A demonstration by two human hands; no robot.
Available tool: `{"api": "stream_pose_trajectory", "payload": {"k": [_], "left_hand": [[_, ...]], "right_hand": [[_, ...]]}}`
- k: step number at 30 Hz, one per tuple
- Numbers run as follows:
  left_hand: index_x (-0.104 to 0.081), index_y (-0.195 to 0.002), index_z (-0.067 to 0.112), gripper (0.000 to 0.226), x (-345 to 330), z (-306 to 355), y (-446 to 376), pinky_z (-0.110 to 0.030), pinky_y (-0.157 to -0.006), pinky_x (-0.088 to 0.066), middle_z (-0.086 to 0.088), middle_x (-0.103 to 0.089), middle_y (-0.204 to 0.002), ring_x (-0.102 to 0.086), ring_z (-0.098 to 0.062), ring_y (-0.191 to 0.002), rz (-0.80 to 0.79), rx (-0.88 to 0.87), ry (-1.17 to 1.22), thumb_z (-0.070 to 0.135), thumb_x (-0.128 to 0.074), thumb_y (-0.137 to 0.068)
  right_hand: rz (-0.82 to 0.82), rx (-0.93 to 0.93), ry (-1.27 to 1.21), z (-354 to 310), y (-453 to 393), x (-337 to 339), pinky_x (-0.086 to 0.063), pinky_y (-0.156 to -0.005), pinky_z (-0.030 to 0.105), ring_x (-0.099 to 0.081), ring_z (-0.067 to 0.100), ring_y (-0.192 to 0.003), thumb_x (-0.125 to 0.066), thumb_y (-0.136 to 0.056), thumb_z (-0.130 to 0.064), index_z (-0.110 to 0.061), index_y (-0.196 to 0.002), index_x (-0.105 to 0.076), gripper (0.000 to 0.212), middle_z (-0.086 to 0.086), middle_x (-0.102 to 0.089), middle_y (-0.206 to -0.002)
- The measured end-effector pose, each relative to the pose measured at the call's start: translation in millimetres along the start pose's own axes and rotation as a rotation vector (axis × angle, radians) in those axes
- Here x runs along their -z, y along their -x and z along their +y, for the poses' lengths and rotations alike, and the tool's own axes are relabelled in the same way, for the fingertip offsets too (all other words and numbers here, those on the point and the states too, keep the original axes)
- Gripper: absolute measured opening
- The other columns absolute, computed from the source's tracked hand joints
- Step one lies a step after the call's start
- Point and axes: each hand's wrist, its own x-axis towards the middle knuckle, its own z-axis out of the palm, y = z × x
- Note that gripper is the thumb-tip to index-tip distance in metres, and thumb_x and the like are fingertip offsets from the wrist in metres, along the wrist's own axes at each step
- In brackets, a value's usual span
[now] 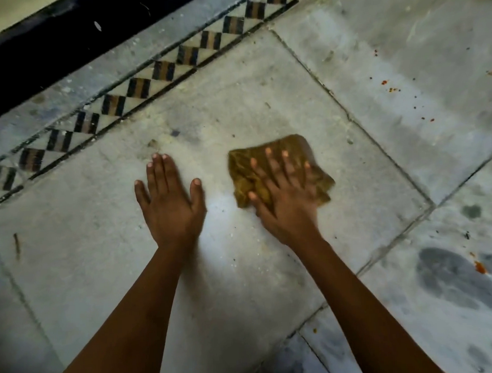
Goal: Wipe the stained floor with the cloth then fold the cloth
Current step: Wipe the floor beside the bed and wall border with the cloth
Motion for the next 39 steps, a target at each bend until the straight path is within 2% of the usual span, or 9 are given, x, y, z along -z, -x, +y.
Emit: {"api": "stream_pose_trajectory", "payload": {"k": [6, 11, 16, 20, 25, 28, 33, 36, 39], "left_hand": [[-0.009, -0.150, 0.012, 0.071, -4, -1, 0, -0.041, -0.117, 0.000, -0.007, -0.012, -0.157, -0.007, -0.018, -0.145, 0.010, 0.015, -0.005, 0.051, -0.018, -0.092], [-0.010, -0.150, 0.012, 0.070, -5, -2, 0, -0.041, -0.117, 0.000, -0.007, -0.013, -0.157, -0.008, -0.017, -0.145, 0.017, 0.004, 0.009, 0.051, -0.019, -0.092], [-0.014, -0.149, 0.010, 0.070, -5, -2, 0, -0.043, -0.116, -0.002, -0.008, -0.015, -0.157, -0.010, -0.019, -0.145, 0.029, -0.003, 0.013, 0.050, -0.021, -0.093], [-0.011, -0.150, 0.011, 0.070, -6, -2, 0, -0.042, -0.116, -0.002, -0.008, -0.013, -0.157, -0.009, -0.018, -0.145, 0.018, 0.004, -0.010, 0.051, -0.020, -0.093], [-0.008, -0.150, 0.012, 0.070, -7, -2, 0, -0.042, -0.117, 0.000, -0.006, -0.009, -0.158, -0.005, -0.017, -0.145, 0.005, 0.006, -0.009, 0.051, -0.018, -0.093], [-0.010, -0.150, 0.012, 0.070, -6, -1, 0, -0.042, -0.116, 0.000, -0.007, -0.011, -0.158, -0.007, -0.018, -0.145, 0.012, -0.004, -0.002, 0.051, -0.019, -0.093], [-0.008, -0.150, 0.011, 0.071, -6, -2, 0, -0.044, -0.116, -0.001, -0.008, -0.010, -0.158, -0.007, -0.020, -0.145, 0.003, -0.024, -0.010, 0.052, -0.016, -0.092], [-0.007, -0.150, 0.010, 0.072, -6, -3, 1, -0.044, -0.117, 0.000, -0.009, -0.009, -0.158, -0.005, -0.020, -0.145, 0.012, -0.017, 0.000, 0.052, -0.015, -0.092], [-0.008, -0.150, 0.009, 0.072, -5, -2, 1, -0.043, -0.116, 0.000, -0.010, -0.009, -0.158, -0.006, -0.020, -0.145, 0.015, -0.020, -0.001, 0.051, -0.015, -0.092]], "right_hand": [[0.016, -0.367, 0.004, 21, -94, 18, 0.008, -0.114, 0.053, 0.005, 0.024, -0.145, -0.021, -0.094, -0.053, -0.030, -0.149, -0.010, 0.061, 0.000, -0.002, -0.159], [-0.046, -0.230, 0.036, -24, -163, 12, 0.010, -0.112, 0.056, 0.008, 0.027, -0.145, -0.020, -0.096, -0.051, -0.027, -0.149, -0.002, 0.061, 0.004, 0.004, -0.158], [-0.099, 0.259, 0.020, -28, -86, 6, 0.008, -0.112, 0.047, -0.005, 0.026, -0.145, -0.012, -0.087, -0.058, -0.029, -0.148, -0.018, 0.068, 0.004, -0.013, -0.157], [0.001, -0.006, -0.022, 28, -37, 10, -0.002, -0.114, 0.055, -0.008, 0.028, -0.144, -0.017, -0.087, -0.057, -0.028, -0.145, -0.015, 0.065, 0.005, -0.018, -0.156], [0.022, -0.268, -0.006, 22, -101, 20, 0.009, -0.112, 0.052, 0.003, 0.027, -0.145, -0.016, -0.090, -0.056, -0.030, -0.149, -0.013, 0.064, 0.002, -0.006, -0.158], [-0.013, -0.158, -0.022, -7, -106, 13, 0.007, -0.113, 0.056, 0.002, 0.028, -0.145, -0.022, -0.095, -0.052, -0.027, -0.149, -0.015, 0.060, 0.003, -0.007, -0.158], [0.012, 0.088, -0.034, -6, -4, 4, -0.009, -0.113, 0.052, -0.021, 0.030, -0.142, -0.025, -0.089, -0.051, -0.025, -0.143, -0.034, 0.061, 0.008, -0.031, -0.151], [0.010, 0.027, -0.011, 32, 56, 7, -0.013, -0.112, 0.051, -0.020, 0.026, -0.141, -0.016, -0.094, -0.057, -0.028, -0.145, -0.026, 0.059, 0.003, -0.025, -0.152], [0.061, -0.115, -0.004, 72, 56, 19, -0.015, -0.112, 0.056, -0.019, 0.028, -0.142, -0.013, -0.092, -0.061, -0.027, -0.145, -0.026, 0.064, 0.006, -0.026, -0.153]]}}
